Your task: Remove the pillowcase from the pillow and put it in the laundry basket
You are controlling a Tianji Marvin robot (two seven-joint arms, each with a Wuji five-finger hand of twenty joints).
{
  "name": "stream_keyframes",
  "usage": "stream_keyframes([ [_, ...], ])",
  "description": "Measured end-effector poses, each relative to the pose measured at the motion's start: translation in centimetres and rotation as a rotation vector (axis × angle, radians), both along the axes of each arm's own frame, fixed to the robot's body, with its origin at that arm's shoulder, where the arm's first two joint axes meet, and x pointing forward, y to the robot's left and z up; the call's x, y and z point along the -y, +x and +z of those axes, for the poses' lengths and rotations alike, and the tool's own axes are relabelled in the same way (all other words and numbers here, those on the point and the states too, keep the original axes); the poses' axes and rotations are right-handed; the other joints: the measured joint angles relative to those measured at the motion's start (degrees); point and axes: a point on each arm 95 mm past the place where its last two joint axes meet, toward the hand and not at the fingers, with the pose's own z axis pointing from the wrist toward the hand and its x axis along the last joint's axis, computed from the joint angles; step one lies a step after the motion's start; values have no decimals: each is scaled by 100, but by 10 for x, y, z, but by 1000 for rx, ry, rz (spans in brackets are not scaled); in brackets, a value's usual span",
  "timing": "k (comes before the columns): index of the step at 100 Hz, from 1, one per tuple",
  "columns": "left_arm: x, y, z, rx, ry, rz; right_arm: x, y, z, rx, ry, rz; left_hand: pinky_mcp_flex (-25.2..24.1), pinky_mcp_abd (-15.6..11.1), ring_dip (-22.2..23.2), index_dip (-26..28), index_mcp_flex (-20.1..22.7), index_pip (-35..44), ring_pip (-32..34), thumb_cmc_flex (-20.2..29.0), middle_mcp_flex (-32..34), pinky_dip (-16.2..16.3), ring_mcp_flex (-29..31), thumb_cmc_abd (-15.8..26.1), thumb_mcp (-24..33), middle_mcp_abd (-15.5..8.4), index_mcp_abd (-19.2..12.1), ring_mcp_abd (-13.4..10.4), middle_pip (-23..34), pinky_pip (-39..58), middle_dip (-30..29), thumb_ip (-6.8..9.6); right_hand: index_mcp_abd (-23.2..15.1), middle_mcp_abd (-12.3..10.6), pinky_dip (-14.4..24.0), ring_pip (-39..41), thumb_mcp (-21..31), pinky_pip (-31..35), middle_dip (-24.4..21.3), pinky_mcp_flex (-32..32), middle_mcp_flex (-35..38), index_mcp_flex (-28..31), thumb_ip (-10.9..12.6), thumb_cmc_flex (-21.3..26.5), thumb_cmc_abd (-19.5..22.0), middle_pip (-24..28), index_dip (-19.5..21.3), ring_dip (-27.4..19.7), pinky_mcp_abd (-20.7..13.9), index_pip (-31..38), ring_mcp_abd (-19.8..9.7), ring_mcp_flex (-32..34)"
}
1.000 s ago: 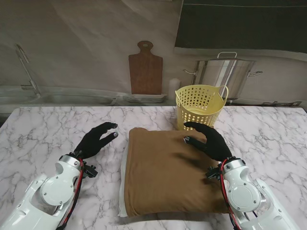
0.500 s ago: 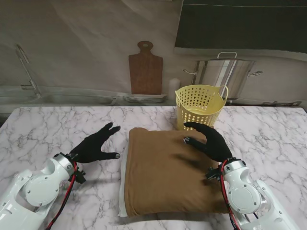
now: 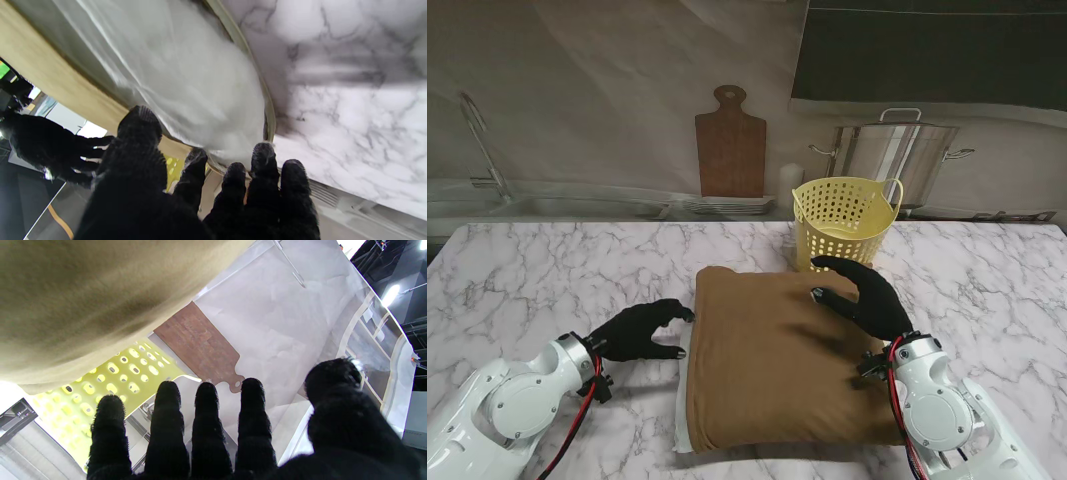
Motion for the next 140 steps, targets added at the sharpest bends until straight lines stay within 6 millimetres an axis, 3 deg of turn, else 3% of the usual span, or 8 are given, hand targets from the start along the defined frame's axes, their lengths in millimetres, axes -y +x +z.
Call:
stream_keyframes([
  [22, 2, -2, -7, -36, 23, -17, 2, -1, 1, 7, 2, -4, 79, -42, 489, 343, 353, 327, 258, 5, 65, 143, 93, 1, 10, -35, -108, -36, 376, 0, 492, 1, 0, 0, 0, 0, 0, -2, 0, -1, 0, 0, 0, 0, 0, -1, 0, 0, 0, 0, 0, -1],
  [50, 9, -3, -17, -68, 25, -34, 1, -1, 1, 4, 2, 2, 91, -42, 502, -1496, 692, -547, 221, -11, 200, 153, 128, 26, -2, -37, -374, -37, 358, 0, 474, -52, 0, 0, 1, 0, 0, -10, 0, -12, 0, 0, 0, 0, 0, -1, 0, 0, 0, 0, 0, -1],
  [65, 14, -3, -16, -69, 5, -41, -1, -1, 0, 3, 1, 12, 87, -42, 502, -1906, 725, -743, 182, -58, 203, 153, 129, 156, -2, -37, -426, -37, 334, 0, 443, -78, 0, 0, 1, 0, 0, -11, 0, -12, 0, 0, 0, 0, 0, -1, 0, 0, 0, 0, 0, 0],
  [123, 28, -8, 15, 10, -95, -43, -3, -2, 1, 9, 5, 19, 21, 1, 424, -2584, 283, -1168, 104, -157, 379, 158, 148, 649, -100, -38, -606, -37, 124, 0, 246, -169, 0, 0, 2, 0, 0, -47, 0, -13, 0, 1, 0, 0, 0, -7, 0, 0, 0, 0, 0, -1],
  [140, 46, -4, 10, -33, -101, -59, -5, -3, 0, 1, 3, 30, -69, 72, 202, -2907, -244, -1406, -102, -273, 380, 158, 148, 829, -121, -38, -606, -32, -179, 0, -118, -170, 0, 0, 3, 0, 0, -50, 0, -24, 0, 1, 0, 0, 0, -9, 0, 0, 0, 0, 0, 0],
])
